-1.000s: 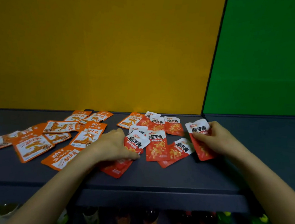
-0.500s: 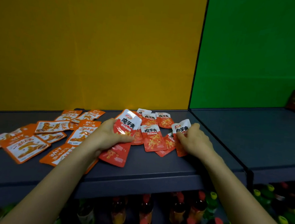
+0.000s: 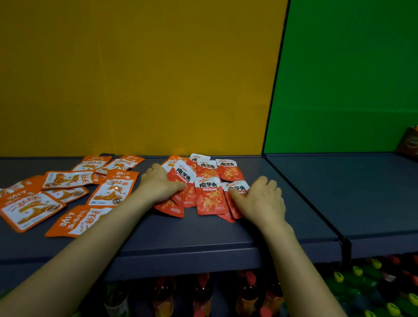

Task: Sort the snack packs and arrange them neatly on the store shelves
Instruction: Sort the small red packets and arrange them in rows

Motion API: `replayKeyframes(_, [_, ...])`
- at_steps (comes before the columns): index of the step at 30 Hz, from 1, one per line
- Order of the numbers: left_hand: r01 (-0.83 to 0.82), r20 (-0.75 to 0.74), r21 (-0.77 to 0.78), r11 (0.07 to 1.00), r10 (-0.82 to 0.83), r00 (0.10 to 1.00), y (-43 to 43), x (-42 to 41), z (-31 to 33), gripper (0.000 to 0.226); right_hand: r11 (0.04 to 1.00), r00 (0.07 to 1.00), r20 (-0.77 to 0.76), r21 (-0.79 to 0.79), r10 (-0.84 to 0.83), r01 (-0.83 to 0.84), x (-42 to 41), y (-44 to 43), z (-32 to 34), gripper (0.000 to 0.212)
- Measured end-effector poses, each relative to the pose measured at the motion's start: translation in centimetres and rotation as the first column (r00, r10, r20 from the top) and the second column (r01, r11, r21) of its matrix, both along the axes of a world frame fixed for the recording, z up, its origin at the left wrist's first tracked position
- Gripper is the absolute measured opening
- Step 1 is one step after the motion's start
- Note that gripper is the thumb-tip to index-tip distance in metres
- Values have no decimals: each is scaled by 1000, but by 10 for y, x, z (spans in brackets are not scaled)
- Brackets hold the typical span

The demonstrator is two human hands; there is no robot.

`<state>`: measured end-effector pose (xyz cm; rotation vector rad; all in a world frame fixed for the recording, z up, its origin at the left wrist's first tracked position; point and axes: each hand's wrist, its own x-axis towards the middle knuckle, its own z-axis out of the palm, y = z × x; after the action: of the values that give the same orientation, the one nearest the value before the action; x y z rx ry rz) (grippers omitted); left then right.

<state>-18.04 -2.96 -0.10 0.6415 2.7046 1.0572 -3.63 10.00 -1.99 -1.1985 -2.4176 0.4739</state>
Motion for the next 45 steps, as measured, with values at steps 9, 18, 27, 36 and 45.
replayKeyframes(9, [21,162,4,1000,-22,987,9,3,10,91,980,995,-15,-171,101,-102,-11,16,9,87])
replayKeyframes(18, [99,182,-66,993,-86,980,19,3,18,79,960,978,120,-243,170,-137,-19,31,17,75])
replayKeyframes(27, [121,251,-10,993,-115,961,25,4,18,81,965,987,17,-213,161,-153,-17,43,15,71])
replayKeyframes(36, [73,339,145,987,-119,933,13,-18,17,67,967,986,-129,-217,105,-132,-14,49,10,63])
replayKeyframes(45, [28,398,543,839,-286,872,-11,10,35,10,957,935,-354,-264,18,-119,5,57,11,60])
